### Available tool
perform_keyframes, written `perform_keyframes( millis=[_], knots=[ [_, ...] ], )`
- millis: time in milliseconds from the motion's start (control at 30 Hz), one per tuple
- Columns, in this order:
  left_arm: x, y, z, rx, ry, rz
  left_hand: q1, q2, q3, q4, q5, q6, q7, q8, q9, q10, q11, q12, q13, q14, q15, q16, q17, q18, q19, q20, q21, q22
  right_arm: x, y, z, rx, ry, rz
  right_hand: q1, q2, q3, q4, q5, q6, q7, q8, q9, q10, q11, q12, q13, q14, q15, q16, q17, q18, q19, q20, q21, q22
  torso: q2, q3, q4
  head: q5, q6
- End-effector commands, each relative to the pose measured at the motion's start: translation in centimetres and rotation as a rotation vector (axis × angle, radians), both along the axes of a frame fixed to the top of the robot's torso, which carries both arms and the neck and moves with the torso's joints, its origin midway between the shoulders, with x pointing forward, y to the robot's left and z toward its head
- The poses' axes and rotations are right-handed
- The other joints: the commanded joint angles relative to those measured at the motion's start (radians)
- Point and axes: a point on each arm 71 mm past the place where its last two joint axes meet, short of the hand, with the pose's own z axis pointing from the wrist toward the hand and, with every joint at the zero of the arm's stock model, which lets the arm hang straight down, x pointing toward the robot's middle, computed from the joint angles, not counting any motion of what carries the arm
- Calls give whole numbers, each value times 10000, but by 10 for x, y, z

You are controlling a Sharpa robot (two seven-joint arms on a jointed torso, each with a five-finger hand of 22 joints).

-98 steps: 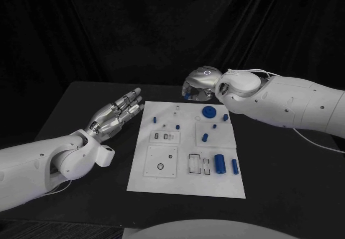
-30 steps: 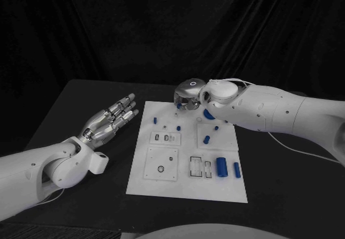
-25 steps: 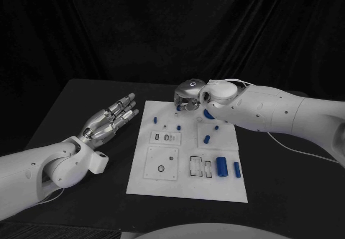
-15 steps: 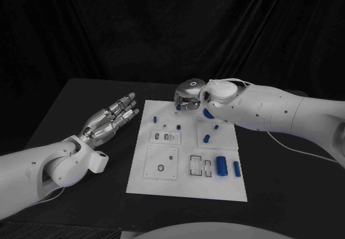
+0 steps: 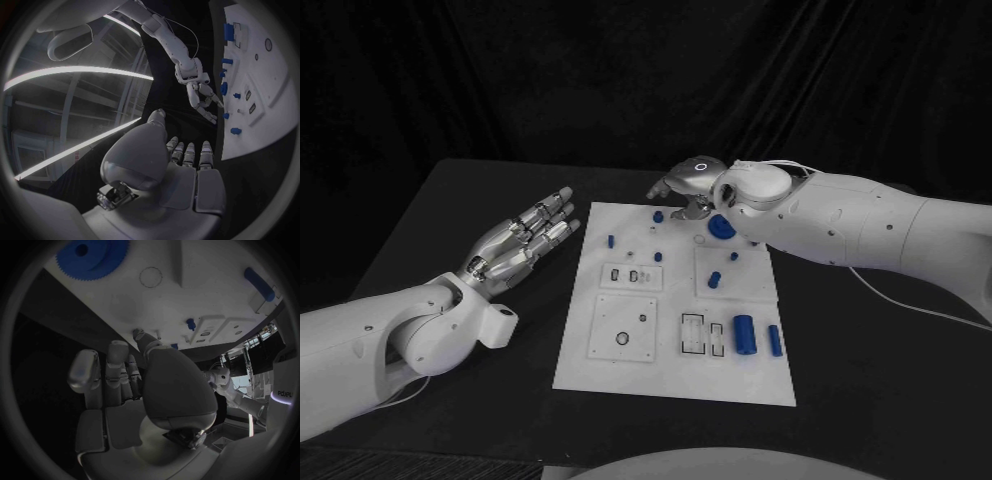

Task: Assemble the parts on the task board

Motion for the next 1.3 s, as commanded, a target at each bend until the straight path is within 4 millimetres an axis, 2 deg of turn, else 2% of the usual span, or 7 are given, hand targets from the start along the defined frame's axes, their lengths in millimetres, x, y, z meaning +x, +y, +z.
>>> perform_keyframes(
  millis=[33,200,433,533,767,1033,1300],
  knots=[
    [0,1,6,-485,-526,-66,19,58,34,-15,74,36,64,44,12,2,107,-34,-11,-4,82,-36,-16,56,-24,63,-59,-16,-2,-7,19,1055,-995,187,-105,38,-144,18,-73,-39,-198,-5,-26,9,20,135,22,-11,-41,95,74,93,-10,-29,-6,68,-8,-4,5,-27,48],
    [0,4,6,-393,-508,46,28,58,41,-31,86,5,56,36,7,2,115,-34,-11,-4,98,-36,-16,57,-24,77,-59,-16,-8,-37,38,1739,-1036,-292,-164,125,-317,56,-90,206,-303,61,-23,317,69,414,42,70,-26,189,218,65,75,-25,74,220,-21,0,-1,-78,109],
    [0,6,6,-334,-478,106,40,56,49,-54,116,-8,43,32,5,2,121,-34,-11,-4,116,-36,-16,58,-24,97,-59,-16,-22,-77,42,1774,-447,-1150,-475,287,-548,399,-180,1467,516,326,76,2506,38,1767,420,-206,-8,-259,-414,151,-150,-1,-259,-56,-42,-14,-43,-124,222],
    [0,7,5,-323,-461,103,47,61,56,-65,136,-12,40,31,5,2,120,-34,-11,-4,119,-36,-16,58,-24,105,-59,-16,-26,-89,39,1642,-129,-1489,-487,218,-640,482,-439,1562,490,309,55,3174,-187,2613,890,-747,-88,-1158,-1601,303,-639,-51,-935,-733,-68,-23,-70,-107,177],
    [1,5,5,-330,-424,34,56,75,69,-77,157,-19,36,29,4,2,117,-34,-11,-4,121,-36,-16,60,-24,112,-59,-16,-30,-105,31,1474,218,-1954,-676,259,-1194,816,-789,1954,700,287,51,1764,-525,7082,4521,-558,-313,-1129,-1295,242,-442,-275,-1092,-488,-120,-47,-133,-82,117],
    [2,4,4,-326,-367,-36,66,93,86,-91,176,-28,27,27,3,2,111,-34,-11,-4,129,-36,-16,62,-24,118,-59,-16,-26,-115,19,988,524,-2437,-1751,-51,-1796,1980,-1058,2475,800,352,196,7462,-788,14967,15061,1829,-369,4968,9091,-294,687,-349,1117,2268,-127,-59,-197,-16,95],
    [2,5,3,-315,-316,-72,10,125,85,-72,147,-53,-27,23,1,2,61,-34,-11,-4,263,-36,-16,29,-24,185,-59,-16,-27,-114,6,387,712,-2424,-1873,-311,-1556,2131,-514,2633,771,354,369,7462,-813,14967,15061,1938,-431,5134,9447,-627,1487,-397,2249,3589,-131,-52,-149,-75,92]
  ],
)
